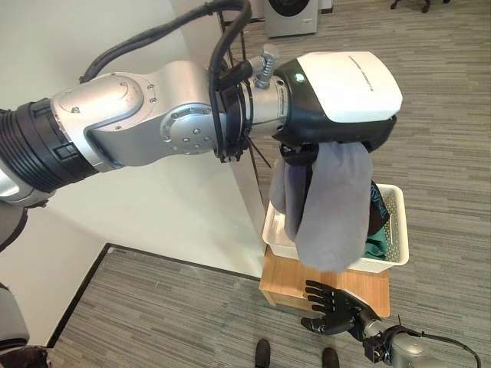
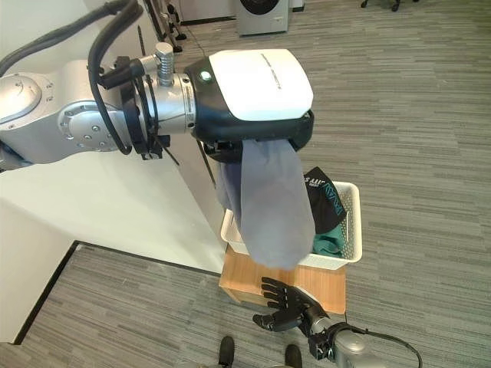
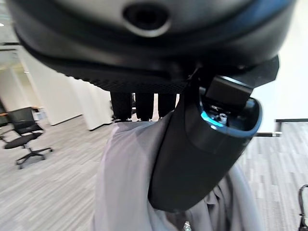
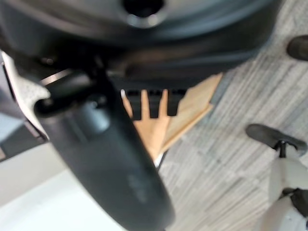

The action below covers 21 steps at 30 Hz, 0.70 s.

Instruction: Pick up bed clothes into laundry basket.

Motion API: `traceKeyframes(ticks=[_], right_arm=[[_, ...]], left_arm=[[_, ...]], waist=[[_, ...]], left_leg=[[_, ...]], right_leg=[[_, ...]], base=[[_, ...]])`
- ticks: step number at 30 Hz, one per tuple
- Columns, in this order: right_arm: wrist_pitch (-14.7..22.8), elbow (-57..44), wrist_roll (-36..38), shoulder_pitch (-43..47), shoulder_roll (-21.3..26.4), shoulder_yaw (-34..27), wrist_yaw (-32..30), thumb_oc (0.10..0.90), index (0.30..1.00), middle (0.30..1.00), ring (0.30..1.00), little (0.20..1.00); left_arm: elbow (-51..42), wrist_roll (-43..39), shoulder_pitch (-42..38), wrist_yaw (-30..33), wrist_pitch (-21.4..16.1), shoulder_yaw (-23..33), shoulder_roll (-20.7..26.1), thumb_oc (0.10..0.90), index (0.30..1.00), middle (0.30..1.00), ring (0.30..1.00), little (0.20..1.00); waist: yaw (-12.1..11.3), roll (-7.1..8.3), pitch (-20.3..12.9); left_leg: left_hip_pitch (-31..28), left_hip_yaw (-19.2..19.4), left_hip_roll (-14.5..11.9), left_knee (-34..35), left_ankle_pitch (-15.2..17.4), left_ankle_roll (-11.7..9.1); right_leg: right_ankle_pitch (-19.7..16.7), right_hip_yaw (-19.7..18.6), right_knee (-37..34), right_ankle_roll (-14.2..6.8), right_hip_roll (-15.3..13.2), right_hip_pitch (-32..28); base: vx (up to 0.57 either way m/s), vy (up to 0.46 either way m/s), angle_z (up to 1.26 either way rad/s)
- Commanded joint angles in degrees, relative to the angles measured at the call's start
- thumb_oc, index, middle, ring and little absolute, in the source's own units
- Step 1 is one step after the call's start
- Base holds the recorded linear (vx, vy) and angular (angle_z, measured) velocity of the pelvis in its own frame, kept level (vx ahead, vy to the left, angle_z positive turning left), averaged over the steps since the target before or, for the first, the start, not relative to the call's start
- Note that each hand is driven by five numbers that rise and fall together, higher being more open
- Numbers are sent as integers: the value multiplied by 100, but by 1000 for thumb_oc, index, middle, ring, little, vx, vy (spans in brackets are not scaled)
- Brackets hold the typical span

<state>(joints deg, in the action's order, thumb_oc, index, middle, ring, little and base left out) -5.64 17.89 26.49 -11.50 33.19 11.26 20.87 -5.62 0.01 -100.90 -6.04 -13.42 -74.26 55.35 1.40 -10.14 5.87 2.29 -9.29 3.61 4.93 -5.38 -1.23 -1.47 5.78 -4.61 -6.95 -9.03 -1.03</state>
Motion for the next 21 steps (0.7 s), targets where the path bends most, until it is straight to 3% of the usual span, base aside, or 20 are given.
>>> traceKeyframes(ticks=[1,15,21], right_arm=[[334,-695,379,-117,289,-319,52,800,900,900,900,900],[347,-699,252,-379,274,-491,9,800,900,900,900,900],[327,-827,226,-467,312,-612,-6,800,900,900,900,900]], left_arm=[[867,-281,-287,354,253,850,37,400,300,300,300,300],[1537,28,-448,403,312,584,-10,400,300,300,300,300],[1810,424,-957,408,364,56,79,400,300,300,300,300]], waist=[[-3,159,-16],[209,-55,195],[267,-207,324]], left_leg=[[141,-99,-28,7,170,-138],[234,44,-61,7,157,-172],[300,77,-57,7,136,-187]], right_leg=[[250,-90,-39,-184,97,-110],[226,-234,-39,-177,117,84],[213,-268,-39,-181,101,182]], base=[[6,8,-7],[11,2,-8],[8,0,-7]])
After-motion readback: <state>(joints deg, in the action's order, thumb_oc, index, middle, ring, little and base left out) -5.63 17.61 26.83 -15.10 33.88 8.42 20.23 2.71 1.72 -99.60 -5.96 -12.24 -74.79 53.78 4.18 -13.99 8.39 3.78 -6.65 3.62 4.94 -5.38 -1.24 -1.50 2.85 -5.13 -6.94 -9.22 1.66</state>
